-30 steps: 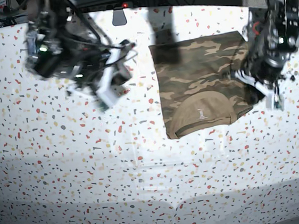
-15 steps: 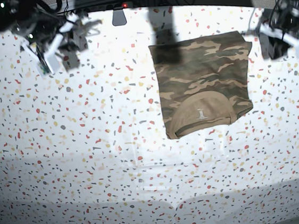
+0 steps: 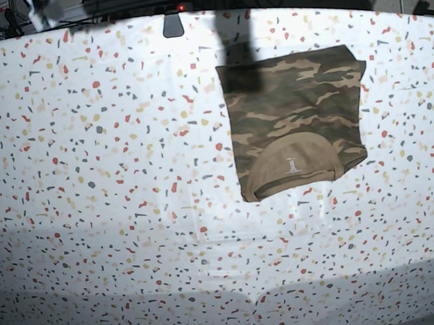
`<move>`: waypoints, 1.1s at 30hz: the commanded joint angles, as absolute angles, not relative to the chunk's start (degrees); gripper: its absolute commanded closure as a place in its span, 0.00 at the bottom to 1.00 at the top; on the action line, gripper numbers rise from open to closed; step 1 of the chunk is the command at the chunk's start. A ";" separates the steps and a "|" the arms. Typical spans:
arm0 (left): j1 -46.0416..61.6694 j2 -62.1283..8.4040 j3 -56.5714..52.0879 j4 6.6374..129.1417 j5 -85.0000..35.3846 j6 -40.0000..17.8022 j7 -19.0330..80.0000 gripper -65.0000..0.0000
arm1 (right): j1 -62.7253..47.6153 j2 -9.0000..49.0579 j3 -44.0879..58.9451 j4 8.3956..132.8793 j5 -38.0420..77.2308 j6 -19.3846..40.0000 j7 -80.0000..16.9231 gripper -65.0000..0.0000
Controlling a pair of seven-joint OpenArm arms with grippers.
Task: Fold the T-shirt properly
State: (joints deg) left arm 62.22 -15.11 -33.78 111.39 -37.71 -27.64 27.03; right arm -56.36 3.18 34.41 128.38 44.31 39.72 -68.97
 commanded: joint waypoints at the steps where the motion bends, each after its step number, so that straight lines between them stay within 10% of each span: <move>1: 63.83 -15.09 -34.46 112.01 -37.98 -28.75 26.15 1.00 | -58.57 3.29 34.63 129.36 45.21 40.00 -67.99 1.00; 15: 61.76 -14.79 -34.41 84.25 -31.27 -40.00 29.10 1.00 | -59.83 0.16 22.31 102.15 23.51 40.00 -54.08 1.00; 33: 29.36 -10.11 -32.36 31.35 -1.37 -40.00 5.96 1.00 | -26.57 16.84 6.55 37.10 11.68 39.94 -27.90 1.00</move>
State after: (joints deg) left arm 28.40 -9.47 -32.23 30.96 -1.15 -39.66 6.33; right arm -26.04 16.47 6.52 36.69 11.68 39.38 -27.73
